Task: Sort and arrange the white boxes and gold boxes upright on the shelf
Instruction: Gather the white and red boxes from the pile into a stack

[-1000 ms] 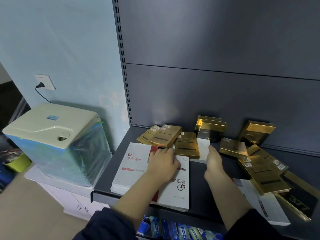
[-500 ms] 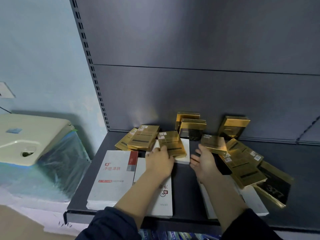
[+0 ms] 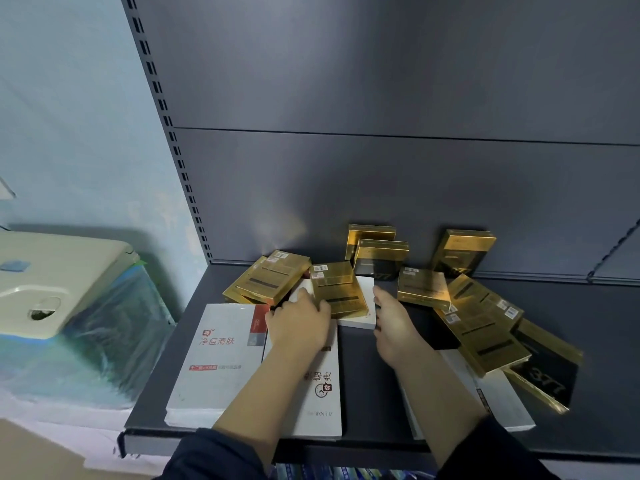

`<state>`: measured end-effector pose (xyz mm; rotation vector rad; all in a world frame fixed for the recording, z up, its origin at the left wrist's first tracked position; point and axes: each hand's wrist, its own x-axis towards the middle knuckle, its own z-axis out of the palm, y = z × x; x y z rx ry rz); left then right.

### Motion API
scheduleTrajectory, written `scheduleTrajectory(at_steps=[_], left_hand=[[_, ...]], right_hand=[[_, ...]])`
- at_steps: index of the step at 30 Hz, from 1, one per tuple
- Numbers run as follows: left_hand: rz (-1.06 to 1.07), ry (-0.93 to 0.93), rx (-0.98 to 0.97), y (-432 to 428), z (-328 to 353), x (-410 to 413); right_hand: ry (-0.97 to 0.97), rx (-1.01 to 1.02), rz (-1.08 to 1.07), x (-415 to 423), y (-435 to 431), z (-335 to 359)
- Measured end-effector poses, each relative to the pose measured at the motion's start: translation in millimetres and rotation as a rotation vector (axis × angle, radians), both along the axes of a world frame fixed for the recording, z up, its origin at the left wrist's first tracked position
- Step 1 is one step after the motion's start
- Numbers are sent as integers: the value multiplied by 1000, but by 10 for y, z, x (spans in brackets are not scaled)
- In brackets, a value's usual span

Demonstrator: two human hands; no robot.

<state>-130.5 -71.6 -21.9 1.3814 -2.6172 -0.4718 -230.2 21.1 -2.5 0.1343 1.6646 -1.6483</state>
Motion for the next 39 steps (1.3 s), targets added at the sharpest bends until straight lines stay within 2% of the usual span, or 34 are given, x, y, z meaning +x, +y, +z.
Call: scheduleTrajectory(at_steps=[5,9,15,18,21,25,27,30,33,35,37,39], left_hand=[[92,161,184,-36,174,12],[120,265,168,-10,230,4],[144,603,239,12,301,-13],[151,808,341,36,327,19],[150,1032,477,23,307,94],[58,1193,599,25,411,170],[-16,1206,648,29,502,176],[-44,1145,636,0,572,186],[50,1116,518,-11,530,259],[118,1118,477,60,512,324],[96,1132,553,188,516,357],[14,1079,711,313,507,345]], right_hand=[[5,-25,-18,-50,53,20],[6,-106,-67,-58,119,105],[30,-153,-191,-199,157,115],[257,-126,-45,-215,205,136],[576,105,128,-217,297,140],[854,201,181,-215,394,83],[884,184,189,-196,416,83],[689,46,115,-170,420,107],[482,-62,37,-90,432,153],[416,-136,-41,-18,459,224],[518,-127,-52,57,480,287],[749,-53,54,206,475,304]])
